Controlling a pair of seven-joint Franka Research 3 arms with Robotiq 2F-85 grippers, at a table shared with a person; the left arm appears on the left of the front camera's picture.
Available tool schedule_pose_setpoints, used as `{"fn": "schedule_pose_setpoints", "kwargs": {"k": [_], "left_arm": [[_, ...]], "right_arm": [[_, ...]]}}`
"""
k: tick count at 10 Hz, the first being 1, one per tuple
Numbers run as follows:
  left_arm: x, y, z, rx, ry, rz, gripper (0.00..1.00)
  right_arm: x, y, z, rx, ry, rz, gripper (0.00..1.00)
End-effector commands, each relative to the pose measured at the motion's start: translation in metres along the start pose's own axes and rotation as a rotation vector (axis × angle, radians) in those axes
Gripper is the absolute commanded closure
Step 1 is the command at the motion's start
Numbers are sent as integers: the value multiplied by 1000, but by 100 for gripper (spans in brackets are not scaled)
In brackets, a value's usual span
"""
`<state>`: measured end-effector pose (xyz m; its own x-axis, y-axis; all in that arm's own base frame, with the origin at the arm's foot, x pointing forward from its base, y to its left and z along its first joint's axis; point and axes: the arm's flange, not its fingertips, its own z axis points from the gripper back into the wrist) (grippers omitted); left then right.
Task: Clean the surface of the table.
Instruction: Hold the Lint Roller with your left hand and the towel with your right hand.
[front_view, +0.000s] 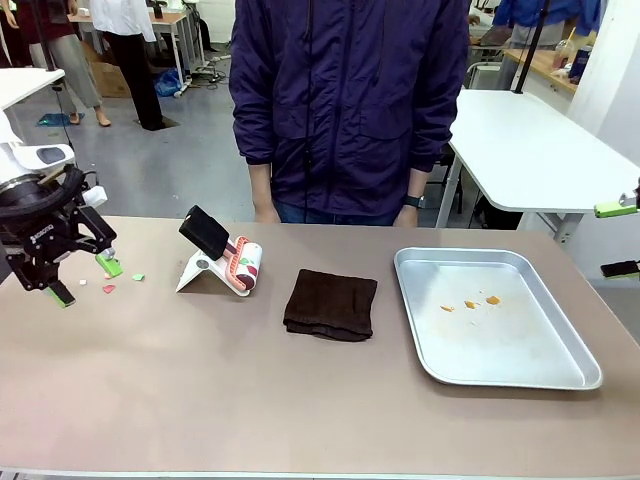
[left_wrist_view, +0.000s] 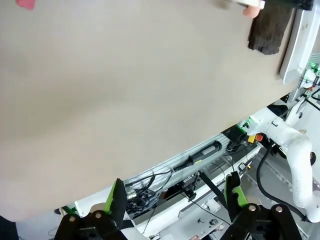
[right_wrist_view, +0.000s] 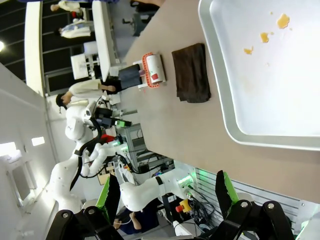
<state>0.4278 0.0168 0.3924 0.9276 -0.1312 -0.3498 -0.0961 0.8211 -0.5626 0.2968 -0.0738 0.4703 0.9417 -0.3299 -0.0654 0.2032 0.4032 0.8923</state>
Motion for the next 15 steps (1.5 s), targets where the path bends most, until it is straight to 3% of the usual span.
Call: {"fn": "schedule_pose_setpoints", "kwargs": {"k": [1,15], "left_arm": [[-6,8,-6,-3,10,-9,0],[-6,8,-6,-3,10,-9,0]], "right_arm": [[1,2,1,27,-3,16,0],[1,2,1,27,-3,16,0]]}}
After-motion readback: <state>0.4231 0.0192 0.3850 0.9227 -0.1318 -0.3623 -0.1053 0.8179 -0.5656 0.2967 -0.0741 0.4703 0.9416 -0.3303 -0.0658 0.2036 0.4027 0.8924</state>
